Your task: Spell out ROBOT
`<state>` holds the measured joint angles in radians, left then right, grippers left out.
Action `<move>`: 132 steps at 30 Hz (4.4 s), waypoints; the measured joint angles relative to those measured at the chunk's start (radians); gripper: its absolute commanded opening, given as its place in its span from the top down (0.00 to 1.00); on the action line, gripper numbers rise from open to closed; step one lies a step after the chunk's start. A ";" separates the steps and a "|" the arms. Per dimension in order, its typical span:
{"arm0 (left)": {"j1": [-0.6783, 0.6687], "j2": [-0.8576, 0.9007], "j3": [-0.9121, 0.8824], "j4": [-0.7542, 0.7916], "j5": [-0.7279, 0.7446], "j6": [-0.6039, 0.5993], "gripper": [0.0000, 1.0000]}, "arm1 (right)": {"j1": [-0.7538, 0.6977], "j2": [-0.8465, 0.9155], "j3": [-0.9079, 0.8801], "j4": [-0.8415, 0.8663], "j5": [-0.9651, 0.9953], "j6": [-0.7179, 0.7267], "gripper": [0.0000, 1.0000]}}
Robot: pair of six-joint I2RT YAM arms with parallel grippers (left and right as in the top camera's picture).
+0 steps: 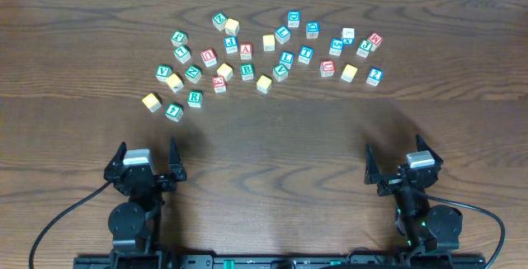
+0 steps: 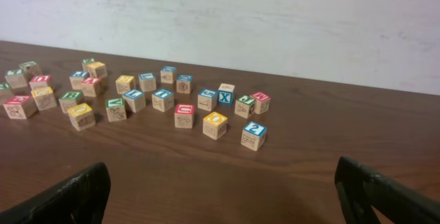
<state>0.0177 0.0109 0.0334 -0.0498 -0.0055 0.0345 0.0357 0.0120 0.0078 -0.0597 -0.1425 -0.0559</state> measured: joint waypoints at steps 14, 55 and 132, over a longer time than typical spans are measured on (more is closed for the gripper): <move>0.000 0.000 0.000 0.000 0.000 0.000 0.03 | 0.000 0.000 0.000 0.000 0.000 0.000 0.01; 0.000 0.000 0.000 0.000 0.000 0.000 0.02 | 0.000 0.000 0.000 0.000 0.000 0.000 0.01; 0.000 0.298 0.160 -0.032 0.121 -0.042 0.02 | 0.000 0.000 0.000 0.000 0.000 0.000 0.01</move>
<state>0.0177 0.3088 0.1932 -0.0814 0.1154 -0.0078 0.0360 0.0120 0.0078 -0.0601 -0.1421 -0.0559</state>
